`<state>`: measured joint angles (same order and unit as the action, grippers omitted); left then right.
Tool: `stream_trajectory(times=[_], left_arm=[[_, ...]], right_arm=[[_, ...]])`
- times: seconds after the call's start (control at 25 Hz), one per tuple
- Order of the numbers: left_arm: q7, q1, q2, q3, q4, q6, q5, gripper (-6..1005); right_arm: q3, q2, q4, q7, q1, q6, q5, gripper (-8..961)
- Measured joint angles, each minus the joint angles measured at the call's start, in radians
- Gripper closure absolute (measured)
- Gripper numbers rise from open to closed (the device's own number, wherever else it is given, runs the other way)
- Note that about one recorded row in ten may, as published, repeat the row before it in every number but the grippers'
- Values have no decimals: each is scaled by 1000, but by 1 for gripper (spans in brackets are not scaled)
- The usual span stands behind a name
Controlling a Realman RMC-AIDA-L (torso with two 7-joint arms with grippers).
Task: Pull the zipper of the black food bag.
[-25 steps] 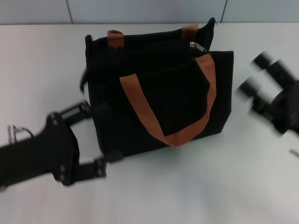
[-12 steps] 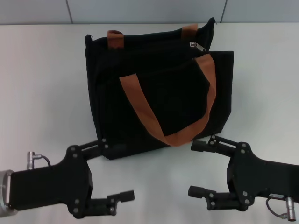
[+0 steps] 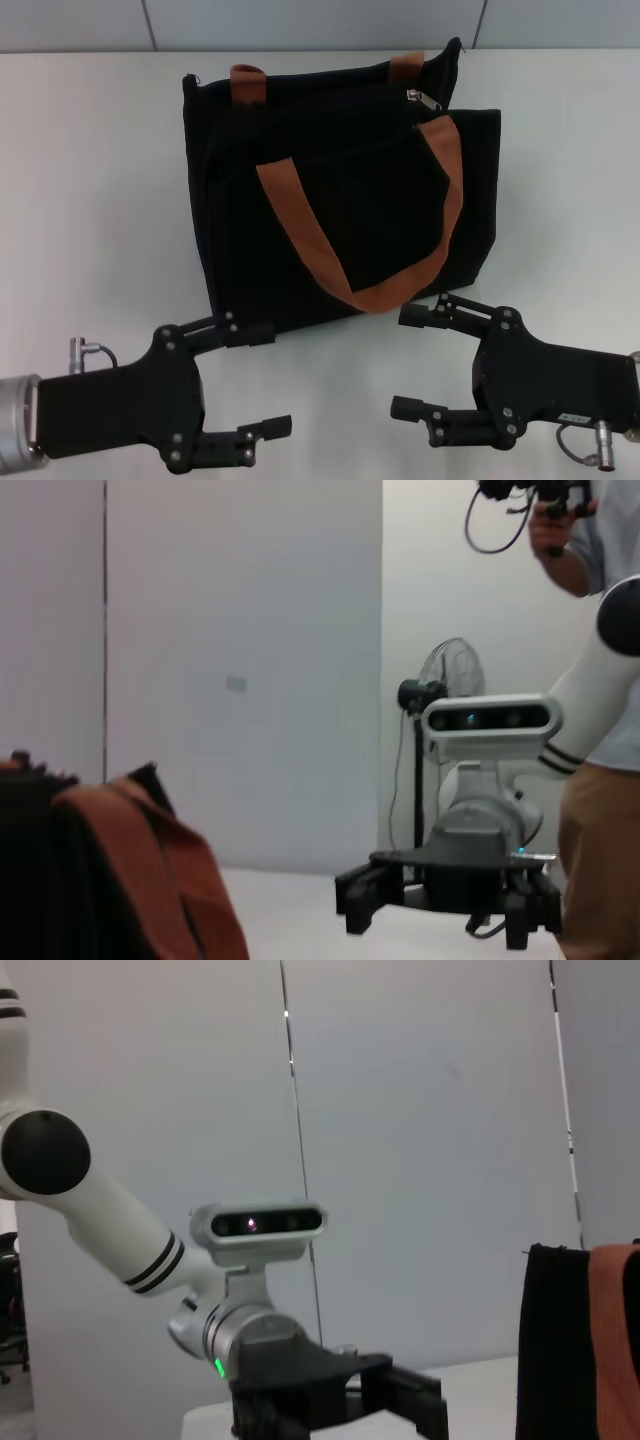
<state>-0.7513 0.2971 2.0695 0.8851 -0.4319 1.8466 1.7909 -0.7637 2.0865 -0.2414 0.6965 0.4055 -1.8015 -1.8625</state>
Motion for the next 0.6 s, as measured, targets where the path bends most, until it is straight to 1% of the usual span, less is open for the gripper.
stream_trajectory(times=[0.32, 0.6], left_arm=[[23, 1, 1, 0, 60, -27, 1, 187], [40, 9, 3, 0, 78, -33, 0, 187]], right_arm=[[3, 1, 17, -2, 0, 38, 2, 108], [-2, 1, 30, -2, 9, 49, 2, 108]])
